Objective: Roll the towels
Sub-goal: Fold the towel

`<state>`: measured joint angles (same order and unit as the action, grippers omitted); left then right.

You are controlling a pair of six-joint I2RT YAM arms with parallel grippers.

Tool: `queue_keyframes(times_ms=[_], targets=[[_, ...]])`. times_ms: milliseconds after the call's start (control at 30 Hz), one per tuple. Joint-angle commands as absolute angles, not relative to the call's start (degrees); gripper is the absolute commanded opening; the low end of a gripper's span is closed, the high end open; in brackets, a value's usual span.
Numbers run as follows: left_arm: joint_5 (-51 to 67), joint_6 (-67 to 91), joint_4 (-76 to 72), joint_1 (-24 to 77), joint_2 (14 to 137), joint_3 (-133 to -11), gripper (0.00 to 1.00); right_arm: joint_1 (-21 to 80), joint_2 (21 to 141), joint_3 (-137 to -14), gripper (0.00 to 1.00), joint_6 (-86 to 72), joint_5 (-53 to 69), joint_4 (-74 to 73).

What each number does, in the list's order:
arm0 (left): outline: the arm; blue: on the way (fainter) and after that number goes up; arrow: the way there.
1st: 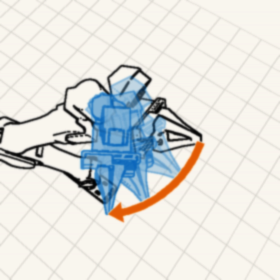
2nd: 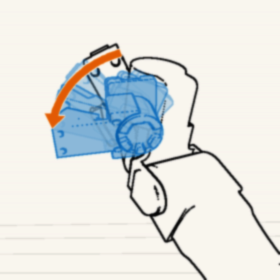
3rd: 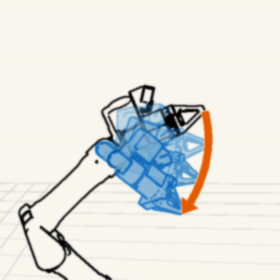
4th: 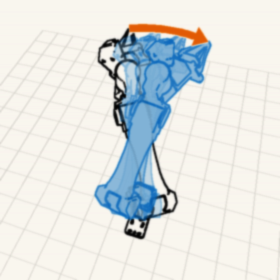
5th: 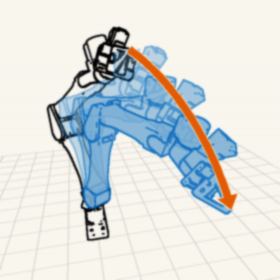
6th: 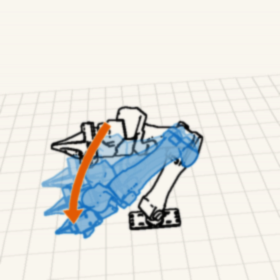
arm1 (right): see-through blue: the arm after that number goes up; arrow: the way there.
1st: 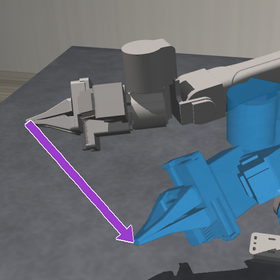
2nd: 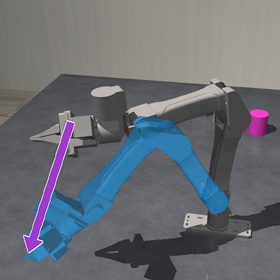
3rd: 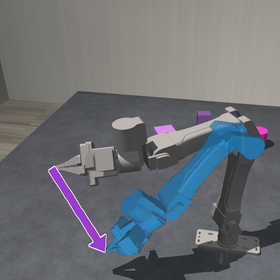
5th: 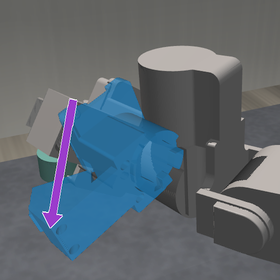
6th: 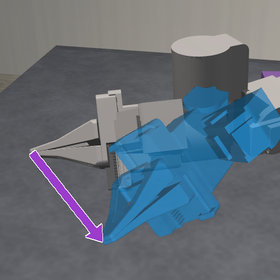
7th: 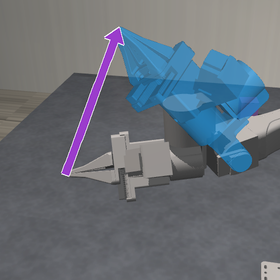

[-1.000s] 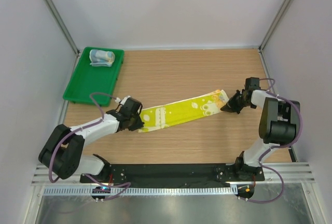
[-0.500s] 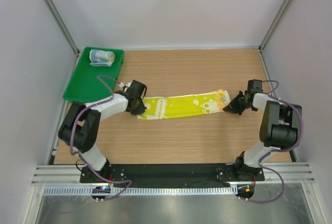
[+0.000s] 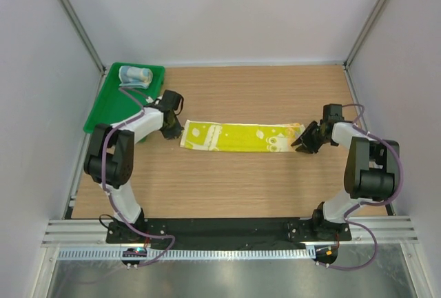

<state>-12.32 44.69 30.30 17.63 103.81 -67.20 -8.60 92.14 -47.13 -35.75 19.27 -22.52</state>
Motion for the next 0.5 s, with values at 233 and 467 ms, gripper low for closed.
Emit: queue_keyframes(times_ms=[233, 467], targets=[[-9.58, 44.39, 38.39, 17.84, 87.73, -66.35, 0.24, -8.53, 81.49, -58.89, 0.56, -31.46, 7.56, -37.61], [-10.36, 37.54, 47.44, 17.84, 76.12, -71.45, 0.44, -9.23, 74.8, -50.55, 0.5, -36.28, 10.19, -35.88]])
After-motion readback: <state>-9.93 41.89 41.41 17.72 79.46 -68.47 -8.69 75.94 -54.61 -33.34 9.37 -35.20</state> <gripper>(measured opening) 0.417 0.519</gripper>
